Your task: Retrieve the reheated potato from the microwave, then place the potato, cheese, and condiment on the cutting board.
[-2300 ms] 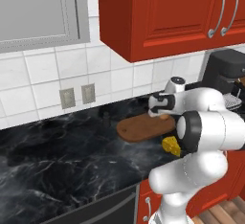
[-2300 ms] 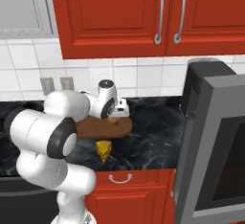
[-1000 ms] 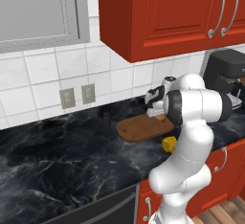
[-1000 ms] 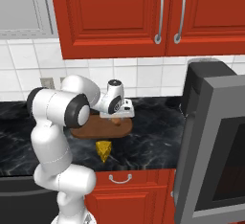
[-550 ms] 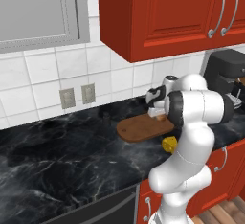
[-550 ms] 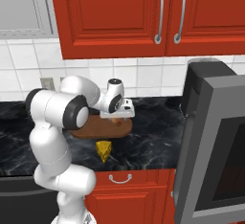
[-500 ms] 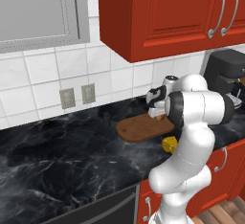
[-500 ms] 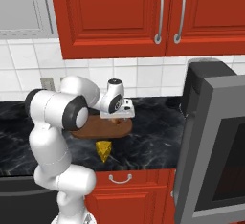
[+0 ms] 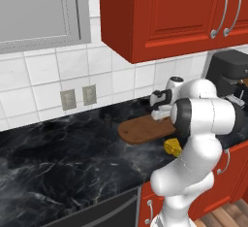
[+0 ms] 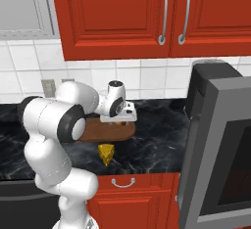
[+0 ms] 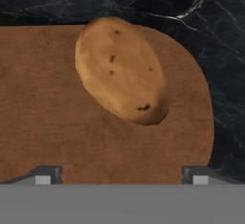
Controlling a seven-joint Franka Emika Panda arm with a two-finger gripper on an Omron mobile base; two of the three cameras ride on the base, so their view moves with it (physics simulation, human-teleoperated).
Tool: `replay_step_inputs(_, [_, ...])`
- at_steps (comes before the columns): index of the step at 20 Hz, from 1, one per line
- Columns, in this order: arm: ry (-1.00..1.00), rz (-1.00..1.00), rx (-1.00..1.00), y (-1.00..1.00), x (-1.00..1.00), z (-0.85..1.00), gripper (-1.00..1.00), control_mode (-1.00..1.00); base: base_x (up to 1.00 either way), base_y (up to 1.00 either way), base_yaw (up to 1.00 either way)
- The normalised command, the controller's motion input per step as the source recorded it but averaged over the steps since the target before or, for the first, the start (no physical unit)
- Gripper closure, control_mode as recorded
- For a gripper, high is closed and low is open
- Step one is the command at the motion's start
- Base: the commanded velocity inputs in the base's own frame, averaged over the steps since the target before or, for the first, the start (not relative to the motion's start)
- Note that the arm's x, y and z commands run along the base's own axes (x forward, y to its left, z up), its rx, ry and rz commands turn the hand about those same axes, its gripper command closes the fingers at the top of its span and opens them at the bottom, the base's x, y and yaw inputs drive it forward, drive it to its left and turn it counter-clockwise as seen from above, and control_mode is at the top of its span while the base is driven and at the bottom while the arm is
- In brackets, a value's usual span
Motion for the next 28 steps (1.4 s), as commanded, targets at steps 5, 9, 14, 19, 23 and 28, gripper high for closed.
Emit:
replay_step_inputs(5, [0.01,-0.02,0.0,0.0,-0.27,0.39,-1.0,-1.0,0.0,0.0,0.0])
replay_step_inputs(9, [0.07,-0.07,0.0,0.02,-0.47,0.24,-1.0,-1.0,0.0,0.0,0.0])
replay_step_inputs(14, [0.09,-0.05,0.0,0.02,-0.51,0.16,-1.0,-1.0,0.0,0.0,0.0])
replay_step_inputs(19, [0.04,-0.02,0.01,0.09,-0.55,0.07,-1.0,-1.0,0.0,0.0,0.0])
replay_step_inputs(23, [0.0,0.0,0.03,0.0,-0.52,0.02,-1.0,-1.0,0.0,0.0,0.0])
replay_step_inputs(28, [-0.03,0.0,0.03,0.0,-0.47,0.0,-1.0,-1.0,0.0,0.0,0.0])
